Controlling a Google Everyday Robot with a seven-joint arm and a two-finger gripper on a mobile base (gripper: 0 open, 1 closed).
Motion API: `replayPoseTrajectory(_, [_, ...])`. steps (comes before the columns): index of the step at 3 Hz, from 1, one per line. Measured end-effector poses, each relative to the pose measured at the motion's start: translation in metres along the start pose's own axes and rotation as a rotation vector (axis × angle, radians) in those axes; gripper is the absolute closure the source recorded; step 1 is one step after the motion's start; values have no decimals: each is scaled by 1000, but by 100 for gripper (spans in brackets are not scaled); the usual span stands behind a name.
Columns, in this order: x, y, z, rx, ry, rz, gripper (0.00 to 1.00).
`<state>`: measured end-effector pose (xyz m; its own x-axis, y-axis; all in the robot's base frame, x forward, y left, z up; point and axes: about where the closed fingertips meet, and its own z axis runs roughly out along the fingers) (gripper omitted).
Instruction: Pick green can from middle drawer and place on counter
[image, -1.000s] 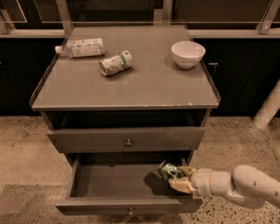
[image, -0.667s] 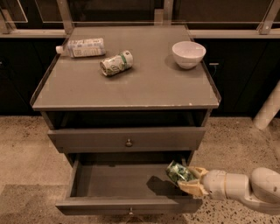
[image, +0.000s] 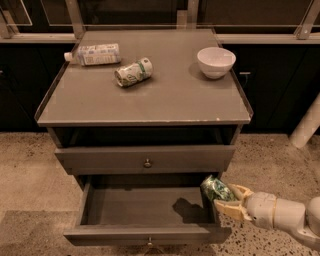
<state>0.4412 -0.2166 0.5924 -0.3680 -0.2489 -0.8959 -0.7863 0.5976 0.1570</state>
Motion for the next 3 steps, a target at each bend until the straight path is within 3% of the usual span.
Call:
replayPoseTrajectory(1, [-24,0,-17,-33,-38,-26,100])
replayPoseTrajectory(2, [-101,6,-72,-63,-135,-93,100])
replayPoseTrajectory(3, [-175,22,-124,-44,-183,-198,100])
